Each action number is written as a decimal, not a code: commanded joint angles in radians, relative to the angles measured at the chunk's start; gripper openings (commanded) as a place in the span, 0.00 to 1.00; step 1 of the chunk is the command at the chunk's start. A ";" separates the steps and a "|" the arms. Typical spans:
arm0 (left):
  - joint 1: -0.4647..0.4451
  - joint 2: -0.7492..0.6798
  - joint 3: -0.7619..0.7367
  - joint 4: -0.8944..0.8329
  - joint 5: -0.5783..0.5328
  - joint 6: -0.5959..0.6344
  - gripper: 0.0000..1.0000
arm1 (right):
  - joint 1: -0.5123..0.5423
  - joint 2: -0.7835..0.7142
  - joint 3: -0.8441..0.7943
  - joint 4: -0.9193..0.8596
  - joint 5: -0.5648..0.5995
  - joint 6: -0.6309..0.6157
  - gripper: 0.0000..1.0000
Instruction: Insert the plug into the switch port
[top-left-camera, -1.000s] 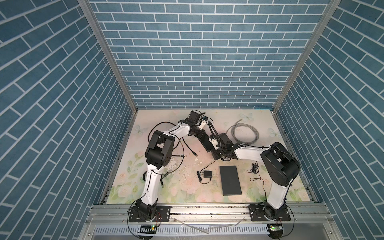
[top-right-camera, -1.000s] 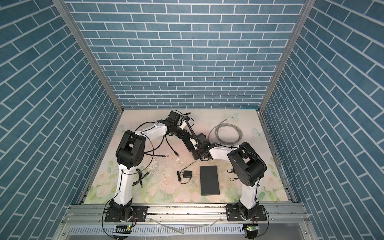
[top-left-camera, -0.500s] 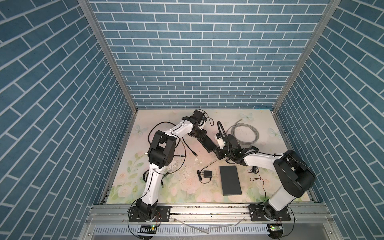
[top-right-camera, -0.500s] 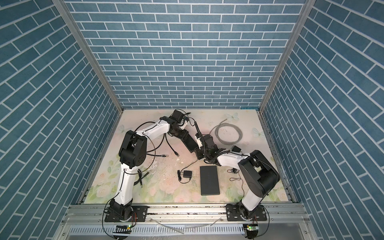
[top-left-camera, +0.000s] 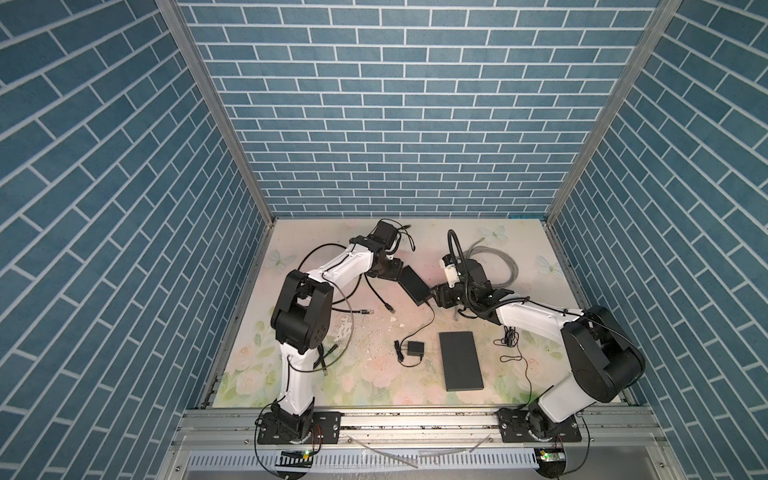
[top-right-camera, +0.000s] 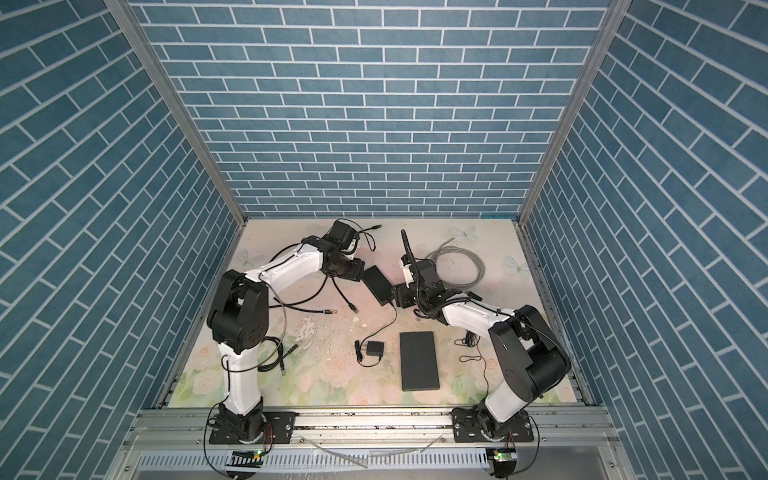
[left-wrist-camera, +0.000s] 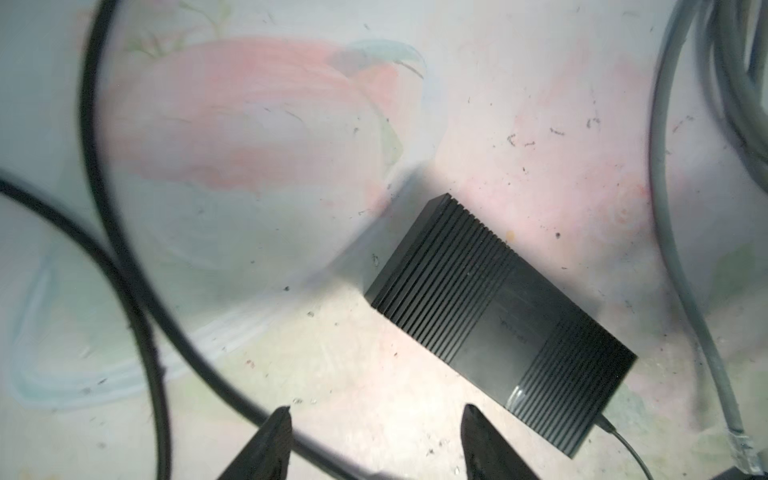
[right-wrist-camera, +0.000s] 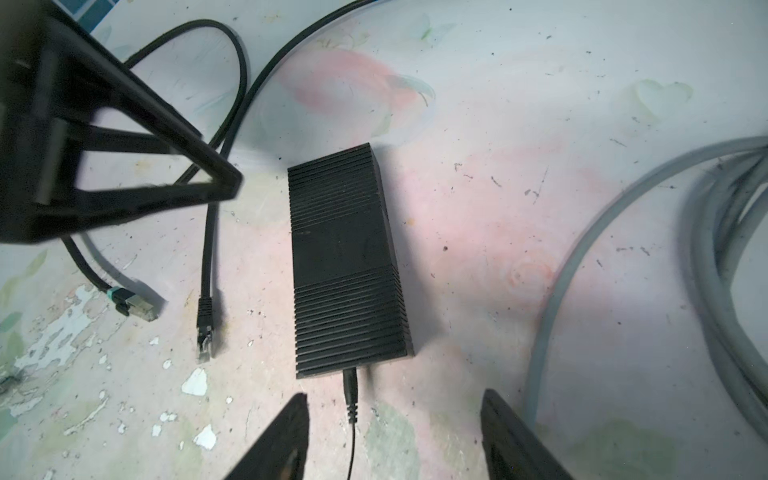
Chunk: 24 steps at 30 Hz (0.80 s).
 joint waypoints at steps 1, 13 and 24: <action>0.006 -0.057 -0.057 0.016 -0.066 -0.034 0.65 | 0.001 0.022 0.048 -0.040 0.023 0.030 0.70; 0.017 -0.164 -0.200 -0.116 -0.176 0.019 0.51 | 0.001 0.003 0.053 -0.103 0.032 0.041 0.70; 0.000 -0.194 -0.268 -0.112 -0.089 0.614 0.48 | -0.003 -0.032 0.040 -0.156 0.022 0.071 0.70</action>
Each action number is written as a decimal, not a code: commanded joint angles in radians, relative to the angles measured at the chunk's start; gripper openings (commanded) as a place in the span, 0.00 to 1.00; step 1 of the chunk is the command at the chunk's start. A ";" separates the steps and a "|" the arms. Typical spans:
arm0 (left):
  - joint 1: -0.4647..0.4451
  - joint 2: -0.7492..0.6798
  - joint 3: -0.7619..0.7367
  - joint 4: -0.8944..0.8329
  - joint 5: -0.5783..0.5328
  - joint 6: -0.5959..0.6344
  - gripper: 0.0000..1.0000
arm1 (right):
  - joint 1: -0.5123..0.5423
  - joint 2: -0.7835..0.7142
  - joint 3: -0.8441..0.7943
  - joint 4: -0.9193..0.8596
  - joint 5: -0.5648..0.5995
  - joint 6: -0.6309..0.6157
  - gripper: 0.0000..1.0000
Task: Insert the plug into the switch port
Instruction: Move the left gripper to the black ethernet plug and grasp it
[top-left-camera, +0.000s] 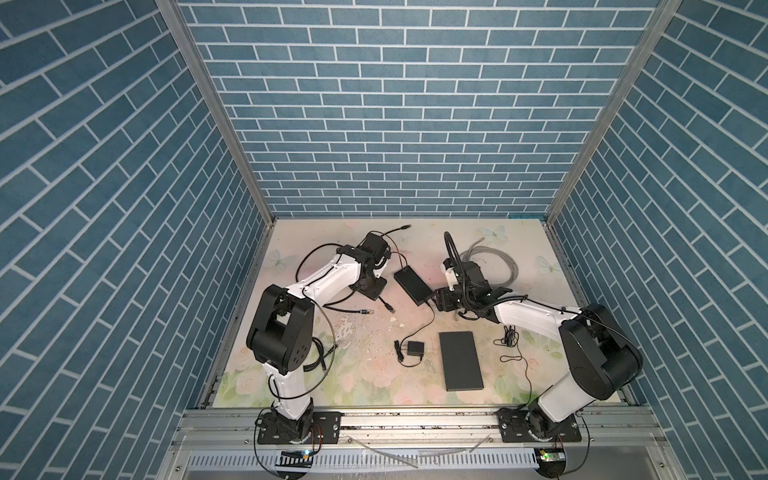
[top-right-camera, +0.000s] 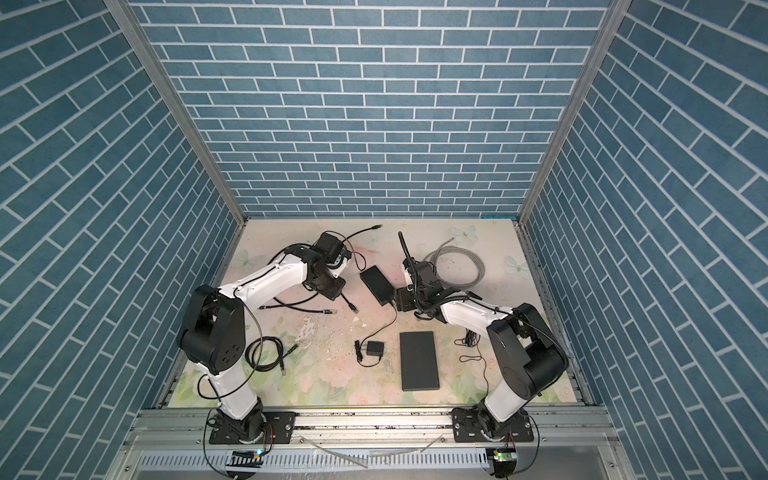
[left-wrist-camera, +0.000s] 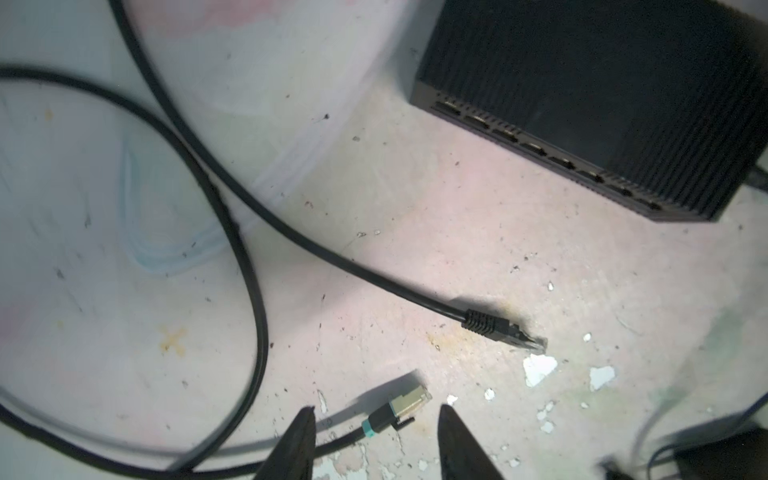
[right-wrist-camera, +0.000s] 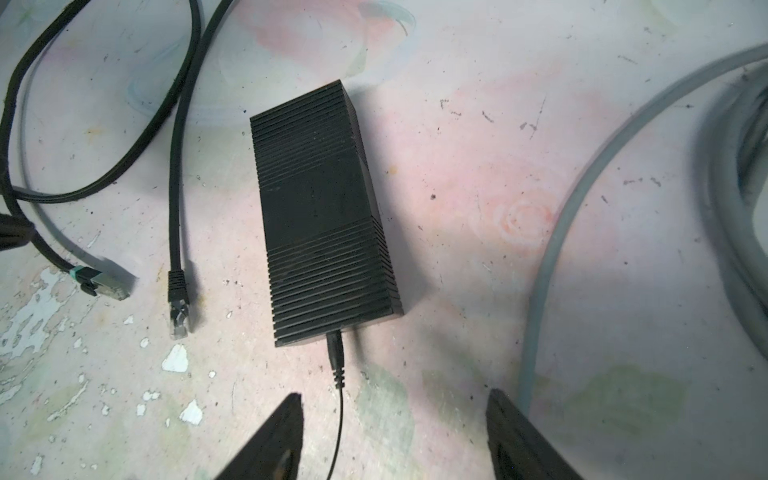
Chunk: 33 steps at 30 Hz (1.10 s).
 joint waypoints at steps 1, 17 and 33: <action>-0.003 -0.049 -0.093 0.063 0.008 0.289 0.48 | -0.006 -0.047 0.028 -0.052 0.006 0.029 0.70; -0.015 0.049 -0.082 0.145 0.132 0.818 0.39 | -0.032 -0.095 0.003 -0.096 -0.005 0.039 0.70; -0.021 0.216 0.031 0.054 0.070 0.996 0.32 | -0.043 -0.076 0.026 -0.114 -0.035 0.054 0.70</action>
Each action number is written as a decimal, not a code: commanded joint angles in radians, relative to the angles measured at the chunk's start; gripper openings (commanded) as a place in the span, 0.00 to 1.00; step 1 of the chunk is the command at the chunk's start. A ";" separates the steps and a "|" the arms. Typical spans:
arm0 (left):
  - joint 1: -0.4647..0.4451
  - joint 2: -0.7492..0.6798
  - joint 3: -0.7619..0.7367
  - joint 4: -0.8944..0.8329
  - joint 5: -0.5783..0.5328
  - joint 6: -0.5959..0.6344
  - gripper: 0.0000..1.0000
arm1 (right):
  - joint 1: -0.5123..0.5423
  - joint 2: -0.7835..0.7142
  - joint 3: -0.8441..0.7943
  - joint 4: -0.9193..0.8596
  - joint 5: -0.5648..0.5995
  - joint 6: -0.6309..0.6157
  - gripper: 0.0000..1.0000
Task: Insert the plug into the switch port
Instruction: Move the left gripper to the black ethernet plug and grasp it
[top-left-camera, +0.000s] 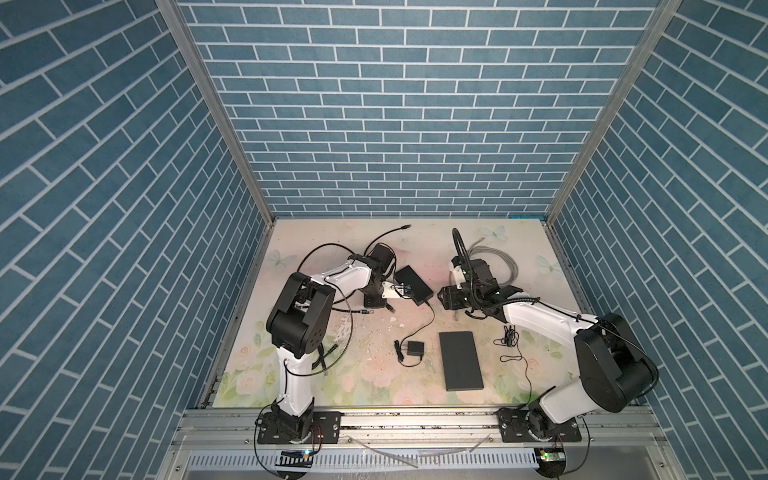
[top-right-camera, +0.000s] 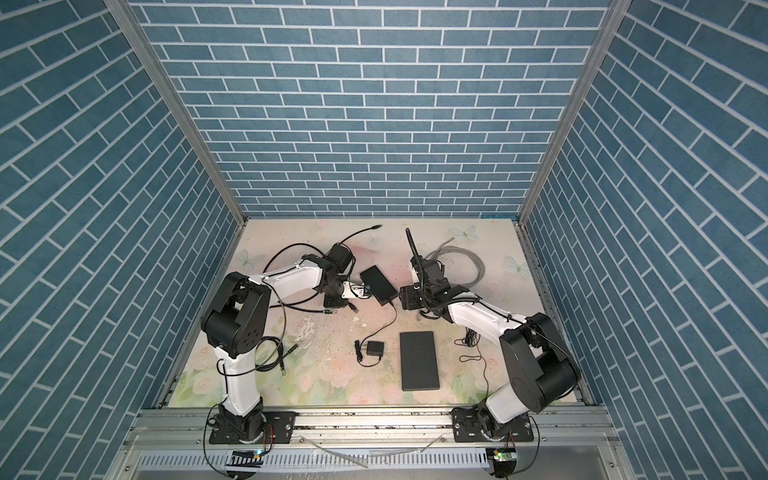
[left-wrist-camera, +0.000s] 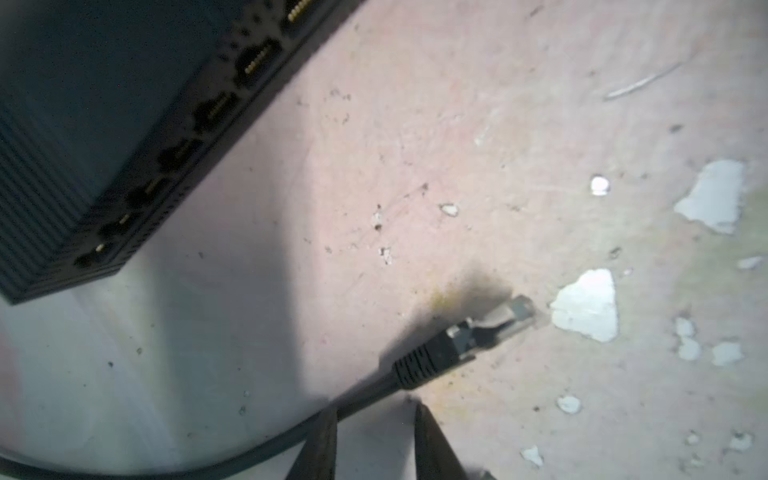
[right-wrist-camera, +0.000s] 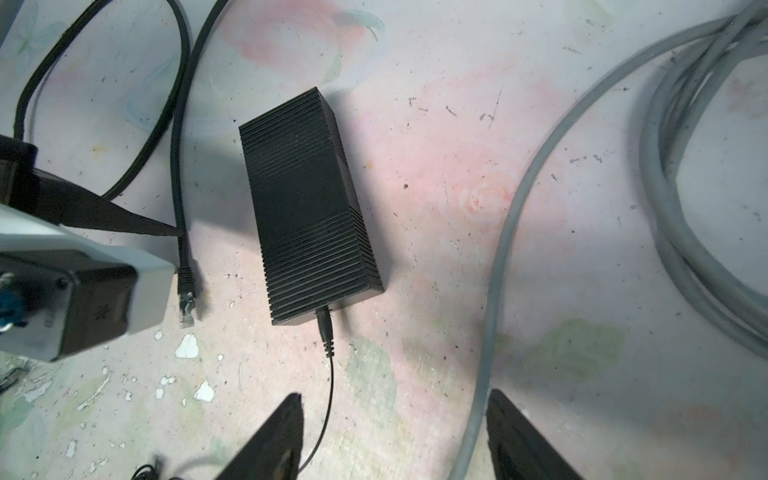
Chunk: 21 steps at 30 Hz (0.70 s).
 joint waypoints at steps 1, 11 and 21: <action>-0.004 0.053 0.038 -0.058 -0.025 0.049 0.32 | -0.003 0.004 0.028 -0.025 -0.021 0.026 0.70; -0.030 0.062 0.056 0.007 -0.019 0.060 0.39 | -0.004 0.005 0.047 -0.040 -0.042 0.032 0.70; -0.035 0.074 0.119 -0.051 -0.064 0.114 0.45 | -0.004 0.004 0.052 -0.047 -0.045 0.034 0.69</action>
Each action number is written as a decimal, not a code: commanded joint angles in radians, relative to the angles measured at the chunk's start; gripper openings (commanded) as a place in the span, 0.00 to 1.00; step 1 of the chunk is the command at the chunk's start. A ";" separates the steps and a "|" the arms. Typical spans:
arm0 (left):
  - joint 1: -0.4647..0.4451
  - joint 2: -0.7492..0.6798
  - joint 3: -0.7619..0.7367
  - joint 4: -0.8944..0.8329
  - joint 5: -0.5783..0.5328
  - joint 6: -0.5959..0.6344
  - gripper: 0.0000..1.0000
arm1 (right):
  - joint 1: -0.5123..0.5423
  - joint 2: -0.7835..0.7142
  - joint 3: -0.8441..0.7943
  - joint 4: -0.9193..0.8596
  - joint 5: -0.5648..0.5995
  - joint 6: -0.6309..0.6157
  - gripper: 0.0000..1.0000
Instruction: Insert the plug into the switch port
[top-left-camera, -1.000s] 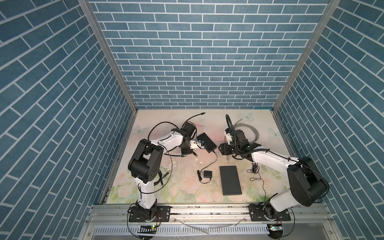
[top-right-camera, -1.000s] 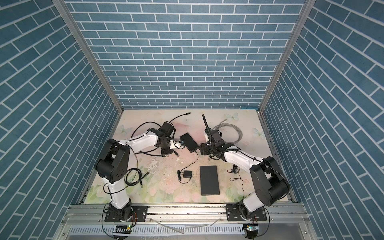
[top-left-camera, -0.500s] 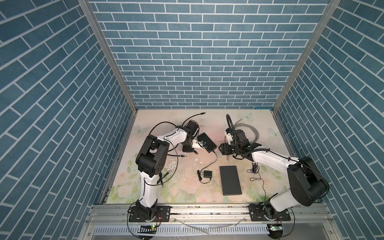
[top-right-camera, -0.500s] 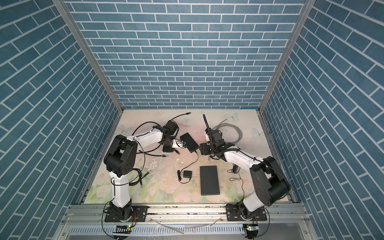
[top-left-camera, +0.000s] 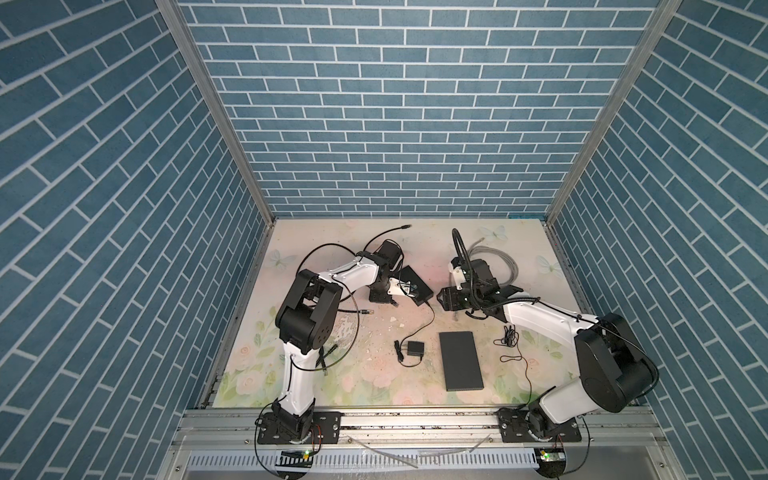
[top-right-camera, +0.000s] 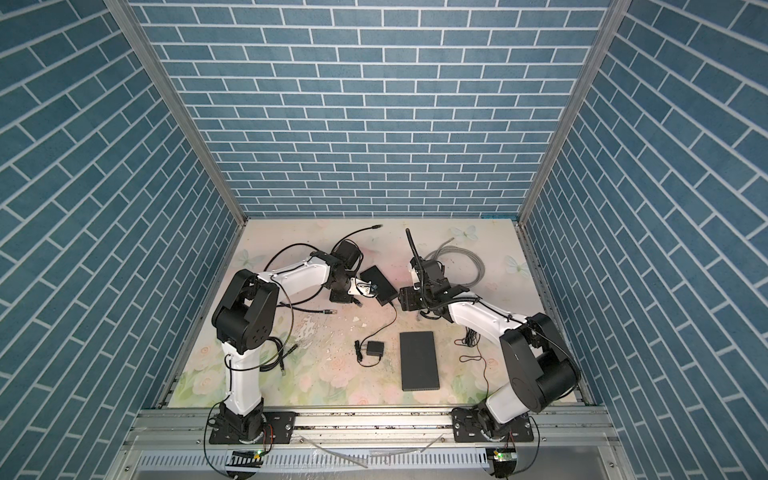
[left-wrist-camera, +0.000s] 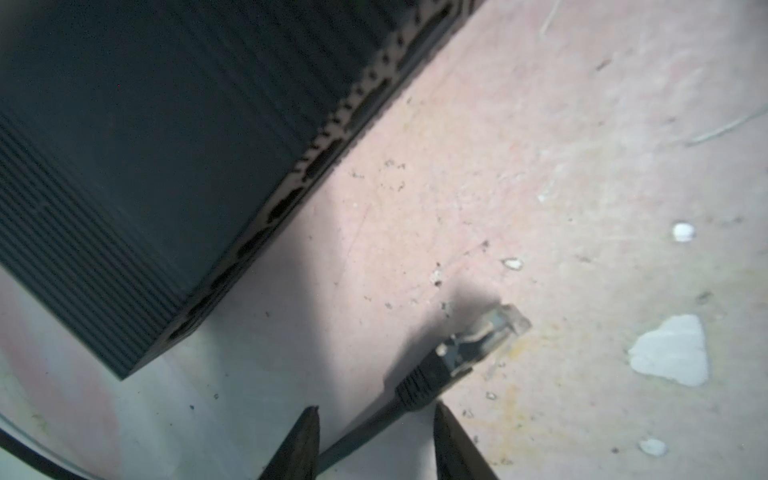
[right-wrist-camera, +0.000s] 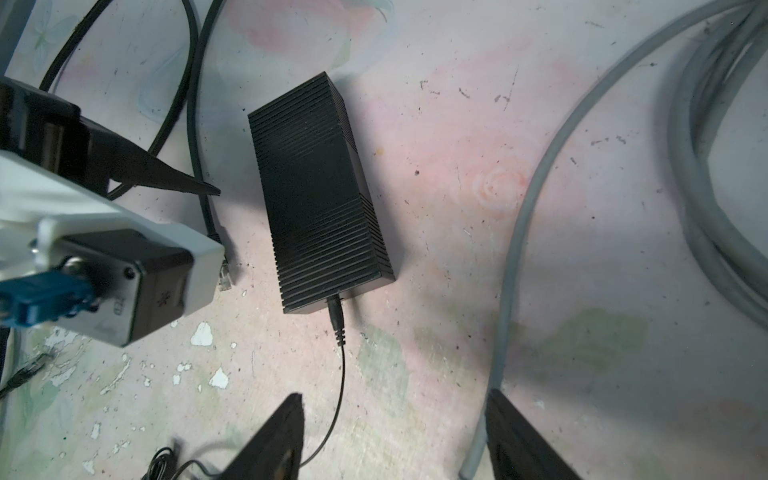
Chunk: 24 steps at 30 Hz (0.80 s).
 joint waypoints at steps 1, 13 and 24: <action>-0.002 0.037 0.050 -0.084 -0.021 0.036 0.43 | -0.002 0.005 0.048 -0.023 -0.012 0.017 0.69; 0.001 0.148 0.126 -0.226 0.018 0.039 0.27 | -0.002 -0.070 0.012 -0.045 -0.019 0.028 0.68; 0.001 0.099 0.176 -0.213 0.128 0.002 0.01 | 0.066 -0.041 -0.082 0.274 -0.134 0.176 0.65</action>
